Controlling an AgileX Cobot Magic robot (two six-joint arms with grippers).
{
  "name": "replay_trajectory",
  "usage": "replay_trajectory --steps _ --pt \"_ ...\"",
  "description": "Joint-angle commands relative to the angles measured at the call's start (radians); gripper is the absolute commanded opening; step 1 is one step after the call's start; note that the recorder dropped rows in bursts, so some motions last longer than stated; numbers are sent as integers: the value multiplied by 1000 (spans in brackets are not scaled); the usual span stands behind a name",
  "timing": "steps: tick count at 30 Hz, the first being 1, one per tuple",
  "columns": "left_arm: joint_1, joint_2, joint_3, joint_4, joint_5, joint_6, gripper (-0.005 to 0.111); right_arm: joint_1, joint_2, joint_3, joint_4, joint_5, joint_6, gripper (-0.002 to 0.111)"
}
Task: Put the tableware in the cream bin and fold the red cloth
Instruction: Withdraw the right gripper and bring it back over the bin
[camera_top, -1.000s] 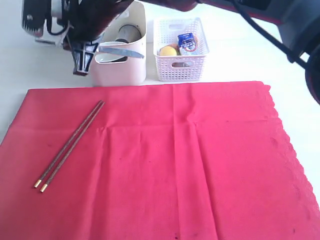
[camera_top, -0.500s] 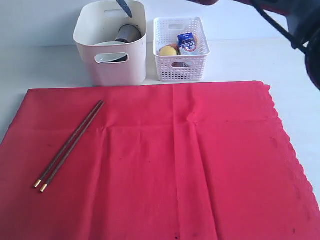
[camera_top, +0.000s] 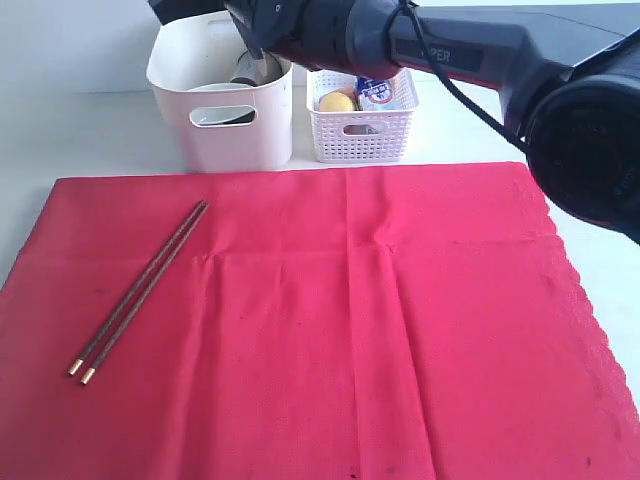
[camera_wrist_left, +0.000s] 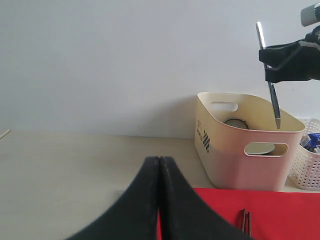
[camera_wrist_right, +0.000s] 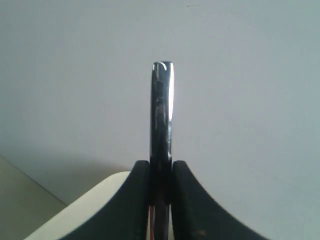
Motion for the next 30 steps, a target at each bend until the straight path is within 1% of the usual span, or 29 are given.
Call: replay_trajectory --steps 1,3,5,8,13,15,18,22,26,30 --pt "2 -4 -2 -1 1 -2 1 -1 2 3 4 -31 9 0" --pt "2 -4 -2 -1 1 -2 1 -1 2 3 10 -50 9 0" --pt "2 -4 -2 -1 1 -2 1 -1 2 3 19 -54 9 2" --pt "2 -4 -2 -1 1 -2 1 -1 2 3 19 -55 9 15" --pt "2 -4 -2 -1 1 -2 1 -1 2 3 19 -55 9 43" --pt "2 -4 -2 -1 1 -2 1 -1 2 3 17 -55 9 51" --pt "2 -4 -2 -1 1 -2 1 -1 0 3 11 -55 9 56" --pt "2 -4 -2 -1 1 -2 1 -1 -24 3 39 -29 32 57" --pt "2 -4 -2 -1 1 -2 1 -1 -77 3 41 84 94 57" --pt "2 -4 -2 -1 1 -2 1 -1 -147 3 39 281 105 57"
